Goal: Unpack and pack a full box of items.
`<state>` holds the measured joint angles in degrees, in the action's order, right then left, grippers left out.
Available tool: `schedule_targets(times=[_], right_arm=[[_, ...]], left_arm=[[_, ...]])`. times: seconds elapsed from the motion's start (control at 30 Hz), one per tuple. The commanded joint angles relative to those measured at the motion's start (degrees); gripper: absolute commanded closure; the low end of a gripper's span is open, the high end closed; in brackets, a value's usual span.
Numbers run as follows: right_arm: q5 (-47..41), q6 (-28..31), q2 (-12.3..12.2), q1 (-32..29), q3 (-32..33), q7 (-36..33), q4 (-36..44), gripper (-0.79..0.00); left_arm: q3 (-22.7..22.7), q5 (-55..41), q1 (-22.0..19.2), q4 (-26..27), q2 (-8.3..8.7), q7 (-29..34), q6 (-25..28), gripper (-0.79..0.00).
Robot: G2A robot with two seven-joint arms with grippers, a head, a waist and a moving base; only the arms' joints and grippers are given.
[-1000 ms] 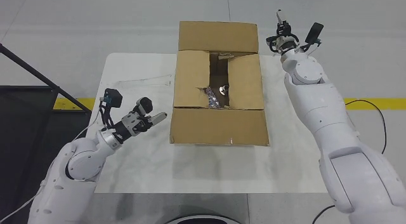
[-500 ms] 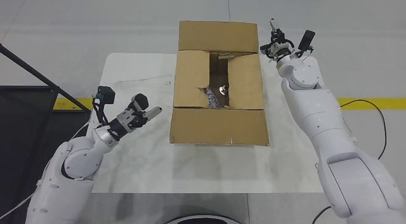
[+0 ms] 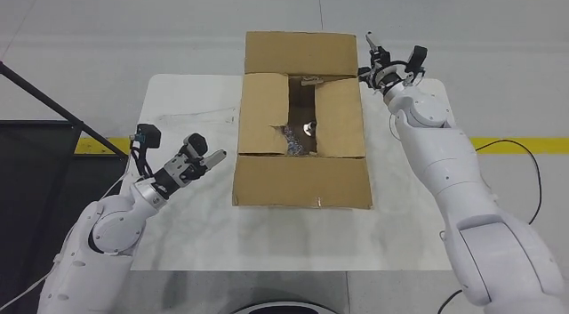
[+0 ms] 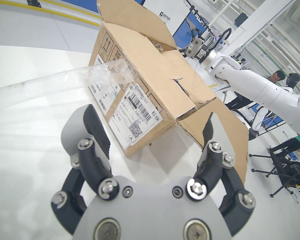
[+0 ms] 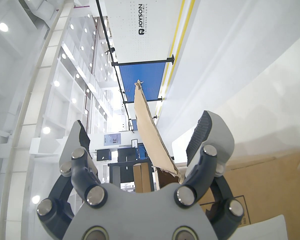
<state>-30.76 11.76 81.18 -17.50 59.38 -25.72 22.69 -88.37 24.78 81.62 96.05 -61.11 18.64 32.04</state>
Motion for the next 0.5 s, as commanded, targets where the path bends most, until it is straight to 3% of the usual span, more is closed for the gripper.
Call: schedule_targets(times=[0.0, 0.47], right_arm=[[-0.3, 0.2, 0.0, -0.2, 0.3, -1.8, -0.2, -0.785], [0.5, 3.2, -0.5, -1.9, 2.1, -9.1, 1.3, -0.785]], left_arm=[[-0.3, 0.0, 0.0, -0.1, -0.02, -0.8, -0.6, -0.785], [-1.3, -0.4, 0.7, 0.8, 0.1, -0.9, -0.8, -0.785]])
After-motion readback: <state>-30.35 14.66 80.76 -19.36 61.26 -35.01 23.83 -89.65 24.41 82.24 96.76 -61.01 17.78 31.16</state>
